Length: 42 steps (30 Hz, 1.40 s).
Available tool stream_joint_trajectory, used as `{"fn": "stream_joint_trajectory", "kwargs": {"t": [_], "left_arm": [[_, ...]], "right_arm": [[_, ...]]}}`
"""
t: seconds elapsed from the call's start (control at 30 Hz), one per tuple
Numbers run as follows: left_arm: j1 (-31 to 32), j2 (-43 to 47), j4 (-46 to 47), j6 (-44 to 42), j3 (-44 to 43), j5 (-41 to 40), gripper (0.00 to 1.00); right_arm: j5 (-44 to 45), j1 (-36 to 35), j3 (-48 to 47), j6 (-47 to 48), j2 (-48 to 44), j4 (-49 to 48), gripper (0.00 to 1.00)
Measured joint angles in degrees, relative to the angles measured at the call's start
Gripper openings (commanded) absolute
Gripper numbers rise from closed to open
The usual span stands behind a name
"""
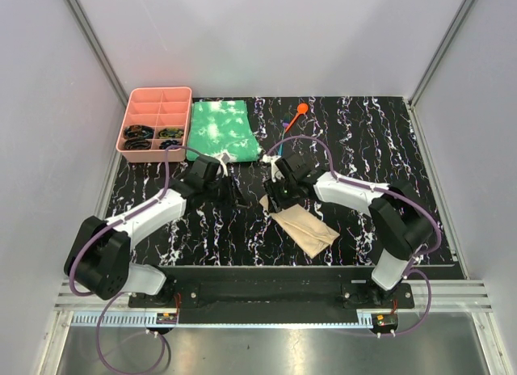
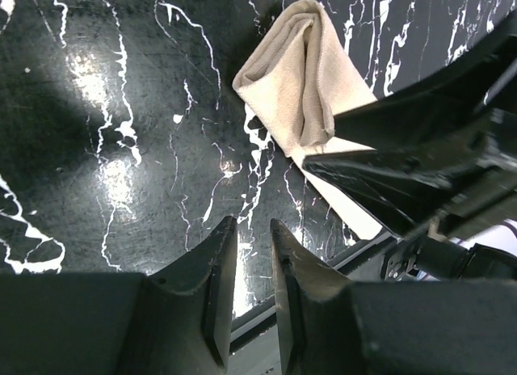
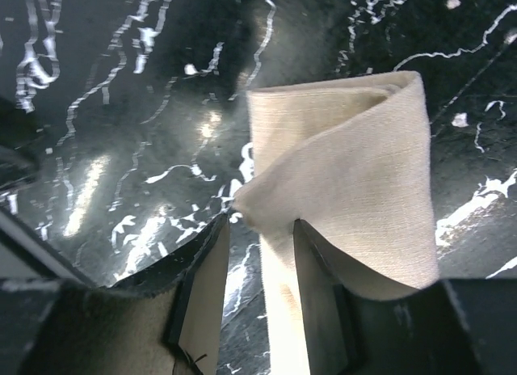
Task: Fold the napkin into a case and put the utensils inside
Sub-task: Stuff the smaller-rectangle-folded napkin at the center of the board.
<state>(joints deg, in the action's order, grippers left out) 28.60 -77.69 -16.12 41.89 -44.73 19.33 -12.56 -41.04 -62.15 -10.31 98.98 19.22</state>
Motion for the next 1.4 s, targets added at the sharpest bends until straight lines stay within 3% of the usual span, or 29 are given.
{"fn": "stream_joint_trajectory", "kwargs": {"t": [0.13, 0.27, 0.53, 0.8, 0.9, 1.13, 1.4], "left_arm": [[0.28, -0.15, 0.90, 0.22, 0.52, 0.42, 0.25], [1.70, -0.90, 1.38, 0.26, 0.52, 0.35, 0.25], [6.91, -6.23, 1.22, 0.15, -3.37, -1.18, 0.34], [10.69, -14.43, 1.66, 0.28, -12.00, -3.69, 0.20], [11.34, -16.63, 1.55, 0.22, -13.31, -5.09, 0.19], [13.75, -19.30, -1.07, -0.28, -15.67, -10.84, 0.21], [16.41, -23.41, -3.80, -1.64, -20.35, -16.65, 0.29]], "right_arm": [[2.01, -0.02, 0.00, 0.20, 1.07, -0.02, 0.37], [3.54, -0.02, -0.22, 0.37, 1.22, -0.02, 0.17], [6.10, 0.00, -0.11, -1.70, 0.17, -0.02, 0.00], [6.01, 0.15, 2.08, -7.82, -3.91, -1.36, 0.00], [5.92, 0.83, 3.26, -10.54, -4.37, -1.92, 0.00], [5.40, 3.65, 5.46, -14.91, -6.27, -2.29, 0.00], [2.93, 4.35, 5.62, -16.96, -6.40, -3.17, 0.00]]}}
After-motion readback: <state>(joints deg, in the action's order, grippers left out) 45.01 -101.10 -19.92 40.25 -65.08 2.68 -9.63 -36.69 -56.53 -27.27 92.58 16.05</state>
